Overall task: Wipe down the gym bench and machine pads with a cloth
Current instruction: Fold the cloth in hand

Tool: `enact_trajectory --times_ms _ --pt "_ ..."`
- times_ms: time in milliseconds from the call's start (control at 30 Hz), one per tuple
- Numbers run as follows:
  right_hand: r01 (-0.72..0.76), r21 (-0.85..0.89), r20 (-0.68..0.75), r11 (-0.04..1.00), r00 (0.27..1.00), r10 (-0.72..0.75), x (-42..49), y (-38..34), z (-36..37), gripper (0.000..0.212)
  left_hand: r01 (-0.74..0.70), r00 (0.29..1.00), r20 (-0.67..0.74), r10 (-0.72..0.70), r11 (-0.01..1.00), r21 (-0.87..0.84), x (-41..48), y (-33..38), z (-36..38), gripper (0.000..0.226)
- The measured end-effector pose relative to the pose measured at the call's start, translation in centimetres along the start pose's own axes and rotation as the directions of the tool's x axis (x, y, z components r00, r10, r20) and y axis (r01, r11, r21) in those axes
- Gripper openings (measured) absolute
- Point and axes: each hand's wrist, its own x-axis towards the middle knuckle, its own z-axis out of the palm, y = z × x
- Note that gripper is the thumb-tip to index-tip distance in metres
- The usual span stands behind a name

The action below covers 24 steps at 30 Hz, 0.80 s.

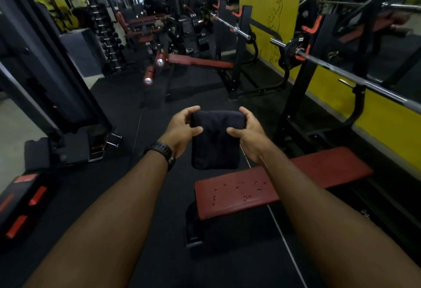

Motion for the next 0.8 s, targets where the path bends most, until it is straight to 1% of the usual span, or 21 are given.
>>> enact_trajectory --times_ms 33,67,133,167,200,233,267,300,333,400,467,533,600,633,700,767,800 --pt "0.008 -0.036 -0.03 0.999 0.999 -0.009 0.4 -0.1 0.0 0.074 -0.03 0.998 -0.051 0.032 0.999 0.038 0.6 -0.2 0.0 0.055" --pt "0.034 -0.071 -0.08 0.997 0.996 -0.04 1.0 -0.2 -0.1 0.063 -0.059 0.993 -0.097 0.065 0.996 0.065 1.2 -0.3 0.0 0.046" --pt "0.102 -0.177 -0.17 0.979 0.976 -0.133 2.2 -0.3 -0.1 0.031 -0.1 0.983 -0.143 0.115 0.989 0.105 2.5 -0.5 0.0 0.024" --pt "0.123 -0.231 -0.197 0.965 0.966 -0.17 2.7 -0.4 0.0 0.017 -0.109 0.982 -0.137 0.127 0.985 0.13 3.3 -0.5 -0.1 0.016" --pt "0.148 -0.29 -0.234 0.946 0.947 -0.22 3.3 -0.3 0.2 0.019 -0.115 0.985 -0.115 0.132 0.983 0.146 4.0 -0.5 -0.2 0.011" --pt "0.149 -0.351 -0.256 0.924 0.934 -0.248 4.0 0.0 0.2 0.033 -0.117 0.988 -0.085 0.131 0.982 0.148 4.8 -0.6 -0.4 0.009" --pt "0.145 -0.375 -0.256 0.916 0.933 -0.252 4.7 0.2 0.4 0.042 -0.118 0.991 -0.053 0.126 0.984 0.132 5.6 -0.7 -0.5 0.009" --pt "0.141 -0.322 -0.245 0.936 0.943 -0.226 5.2 0.1 1.1 0.042 -0.117 0.993 -0.018 0.12 0.986 0.122 6.5 -0.9 -0.7 0.009" --pt "0.125 -0.229 -0.227 0.965 0.958 -0.177 5.1 0.0 1.8 0.039 -0.122 0.992 -0.002 0.123 0.986 0.115 7.0 -1.1 -0.5 0.009" --pt "0.073 -0.054 -0.176 0.996 0.981 -0.082 5.8 0.3 3.2 0.038 -0.135 0.991 -0.008 0.136 0.988 0.077 8.6 -1.5 -0.3 0.008" --pt "0.045 0.004 -0.108 0.999 0.993 -0.044 6.4 0.9 3.9 0.047 -0.127 0.991 -0.042 0.128 0.992 0.028 10.3 -1.4 -0.2 0.011" --pt "-0.016 0.017 -0.064 1.0 0.998 0.017 7.5 2.1 4.3 0.055 -0.086 0.996 -0.033 0.085 0.996 -0.025 12.2 -1.2 -0.8 0.016" --pt "-0.019 0.021 -0.077 1.0 0.997 0.021 8.4 2.7 4.8 0.046 -0.017 1.0 0.01 0.018 0.997 -0.074 14.1 -1.2 -1.8 0.025" --pt "0.018 0.031 -0.119 0.999 0.993 -0.014 8.7 2.9 4.8 0.041 0.014 0.999 0.048 -0.009 0.995 -0.1 14.5 -1.2 -2.3 0.029" --pt "0.11 0.029 -0.22 0.993 0.97 -0.101 9.9 3.1 5.3 0.04 0.089 0.977 0.206 -0.057 0.984 -0.153 15.6 -1.8 -3.7 0.034" --pt "0.15 0.0 -0.286 0.989 0.947 -0.144 11.1 3.1 6.2 0.044 0.192 0.92 0.366 -0.141 0.976 -0.105 16.5 -2.6 -5.3 0.038" --pt "0.149 -0.004 -0.313 0.989 0.939 -0.143 11.6 3.0 6.5 0.045 0.235 0.89 0.414 -0.193 0.971 -0.053 16.8 -3.0 -5.9 0.042"
